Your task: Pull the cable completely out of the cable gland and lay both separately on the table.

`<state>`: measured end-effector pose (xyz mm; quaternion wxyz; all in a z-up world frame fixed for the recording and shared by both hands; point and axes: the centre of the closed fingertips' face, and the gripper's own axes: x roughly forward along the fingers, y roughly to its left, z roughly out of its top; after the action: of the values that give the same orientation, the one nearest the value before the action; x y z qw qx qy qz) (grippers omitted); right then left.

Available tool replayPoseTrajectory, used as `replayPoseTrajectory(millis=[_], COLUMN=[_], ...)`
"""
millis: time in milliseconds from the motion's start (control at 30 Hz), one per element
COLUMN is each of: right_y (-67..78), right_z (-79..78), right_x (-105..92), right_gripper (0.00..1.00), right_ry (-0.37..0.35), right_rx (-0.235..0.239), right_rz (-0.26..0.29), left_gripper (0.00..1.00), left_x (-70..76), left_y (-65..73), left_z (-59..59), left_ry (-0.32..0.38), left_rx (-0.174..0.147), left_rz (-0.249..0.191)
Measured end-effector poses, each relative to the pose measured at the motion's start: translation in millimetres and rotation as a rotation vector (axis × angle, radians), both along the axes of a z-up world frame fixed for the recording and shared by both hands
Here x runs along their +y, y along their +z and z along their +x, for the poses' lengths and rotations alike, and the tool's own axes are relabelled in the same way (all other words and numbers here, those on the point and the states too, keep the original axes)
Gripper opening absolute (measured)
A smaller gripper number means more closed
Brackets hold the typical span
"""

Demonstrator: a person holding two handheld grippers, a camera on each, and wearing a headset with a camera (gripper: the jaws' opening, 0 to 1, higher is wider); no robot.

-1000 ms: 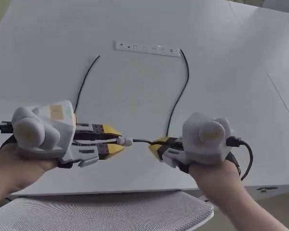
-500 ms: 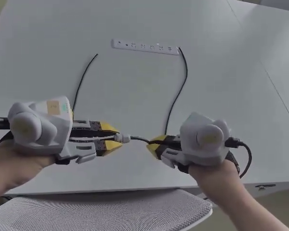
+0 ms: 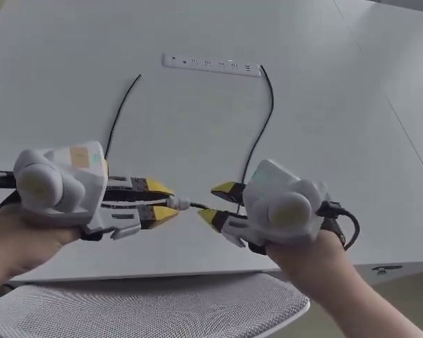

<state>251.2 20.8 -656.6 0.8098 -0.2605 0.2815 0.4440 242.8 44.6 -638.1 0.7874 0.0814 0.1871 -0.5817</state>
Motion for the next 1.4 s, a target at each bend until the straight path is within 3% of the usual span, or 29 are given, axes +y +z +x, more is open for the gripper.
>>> replayPoseTrajectory(millis=[133, 200, 300, 567, 733, 933, 1133, 1200, 1400], right_y=[-0.7, 0.1, 3.5, -3.3, 2.1, 0.1, -2.7, -1.9, 0.0], right_z=[-2.5, -1.2, -2.7, -1.7, 1.4, 3.8, 6.9, 9.9, 15.7], right_x=[7.5, 9.7, 16.2, 14.2, 12.9, 5.9, -0.9, -4.6, -12.4], right_gripper=[0.17, 0.14, 0.11, 0.01, 0.00, 0.00, 0.00, 0.00, 0.00], right_ry=[0.034, 0.065, 0.078, 0.128, 0.112, 0.057, -0.024, -0.038, -0.148], right_rx=[-0.031, -0.075, -0.093, -0.142, -0.160, -0.126, -0.053, -0.049, 0.022], right_rz=[-0.057, -0.106, -0.102, -0.183, -0.155, -0.121, -0.047, -0.038, 0.066], left_gripper=[0.15, 0.15, 0.15, 0.16, 0.16, 0.16, 0.16, 0.16, 0.16], left_x=[0.4, -0.2, -1.5, -3.3, -3.7, -3.7, -3.3, -2.9, -3.4], left_y=[0.2, 0.1, 0.1, 0.4, 2.1, 3.2, 2.7, 3.3, 8.3], left_z=[0.5, 0.2, 0.4, 3.0, 4.2, 6.2, 7.1, 8.5, 13.3], left_ry=[0.003, 0.000, -0.003, -0.006, 0.002, 0.001, 0.004, 0.009, 0.022], left_rx=[0.003, 0.003, 0.003, 0.004, 0.000, -0.004, -0.003, -0.001, -0.006], left_rz=[-0.002, 0.000, 0.000, 0.006, -0.007, -0.004, 0.001, -0.004, -0.016])
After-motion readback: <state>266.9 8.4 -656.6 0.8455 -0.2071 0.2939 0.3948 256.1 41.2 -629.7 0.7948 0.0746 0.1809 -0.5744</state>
